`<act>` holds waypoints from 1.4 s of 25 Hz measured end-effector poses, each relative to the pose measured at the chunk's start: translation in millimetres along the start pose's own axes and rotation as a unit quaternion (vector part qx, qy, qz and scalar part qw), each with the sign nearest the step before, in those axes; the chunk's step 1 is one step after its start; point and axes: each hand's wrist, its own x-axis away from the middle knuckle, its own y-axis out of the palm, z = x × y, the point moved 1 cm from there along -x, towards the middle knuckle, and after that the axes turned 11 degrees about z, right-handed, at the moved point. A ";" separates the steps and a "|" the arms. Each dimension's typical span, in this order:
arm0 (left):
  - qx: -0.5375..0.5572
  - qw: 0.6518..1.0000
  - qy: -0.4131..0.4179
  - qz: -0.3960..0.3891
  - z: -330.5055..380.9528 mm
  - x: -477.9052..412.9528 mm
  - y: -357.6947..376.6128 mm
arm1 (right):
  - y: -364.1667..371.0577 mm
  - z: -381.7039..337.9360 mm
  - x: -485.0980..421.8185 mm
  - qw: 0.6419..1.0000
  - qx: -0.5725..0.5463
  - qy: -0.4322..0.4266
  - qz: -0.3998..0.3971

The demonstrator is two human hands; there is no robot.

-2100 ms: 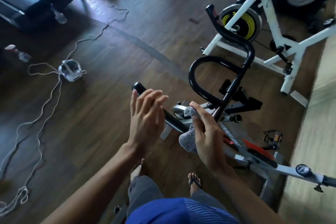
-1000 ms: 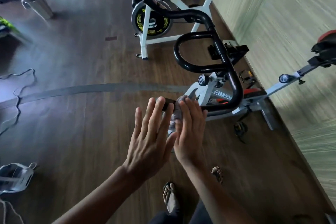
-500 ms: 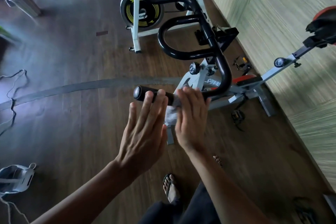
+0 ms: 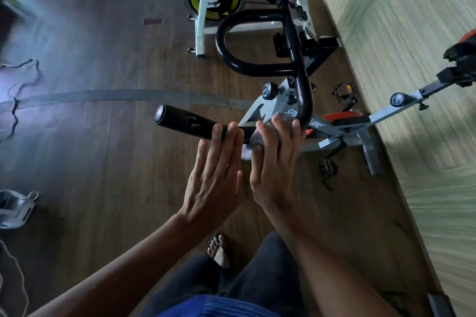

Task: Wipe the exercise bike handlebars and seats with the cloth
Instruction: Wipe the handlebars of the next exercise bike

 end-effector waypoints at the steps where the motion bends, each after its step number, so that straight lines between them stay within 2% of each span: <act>1: 0.003 1.000 -0.018 -0.003 6.0 -0.6 3.1 | -4.2 8.5 -2.3 0.999 -0.009 -0.037 -0.021; 3: 0.017 0.998 -0.059 -0.002 18.9 -4.4 6.2 | -15.2 34.4 -16.3 0.997 -0.026 -0.061 -0.047; 6: 0.033 0.993 -0.116 0.000 37.6 -11.8 8.2 | -24.0 44.6 -23.9 0.992 -0.086 -0.020 -0.087; 10: 0.027 0.983 -0.179 0.014 65.7 -23.9 13.0 | -26.4 83.1 -42.4 0.969 -0.153 -0.130 -0.142; 12: 0.018 0.978 -0.209 0.011 75.6 -29.0 14.7 | -26.2 97.5 -55.8 0.963 -0.192 -0.102 -0.160; 14: 0.022 0.974 -0.227 0.012 86.0 -32.7 15.6 | -30.2 92.3 -53.9 0.958 -0.216 -0.075 -0.173; 18: 0.026 0.966 -0.255 0.015 94.6 -38.0 16.1 | -28.6 99.1 -71.2 0.946 -0.214 -0.138 -0.201; 21: 0.033 0.962 -0.270 0.031 96.3 -39.1 19.5 | -23.4 102.0 -74.7 0.947 -0.220 -0.120 -0.198; 23: 0.029 0.957 -0.284 0.044 99.6 -40.4 23.5 | -25.3 101.9 -67.1 0.938 -0.237 -0.152 -0.202; 25: 0.024 0.953 -0.299 0.054 105.9 -44.1 27.7 | -19.7 118.9 -78.8 0.917 -0.260 -0.210 -0.216; 29: 0.015 0.938 -0.339 0.067 125.3 -52.2 36.2 | -12.7 134.9 -101.8 0.890 -0.322 -0.204 -0.250; 32: -0.015 0.916 -0.391 0.084 147.0 -66.7 46.7 | -0.7 148.7 -123.5 0.837 -0.374 -0.287 -0.280; 35: -0.055 0.893 -0.439 0.084 173.9 -84.0 59.3 | 15.3 161.6 -145.3 0.807 -0.413 -0.271 -0.325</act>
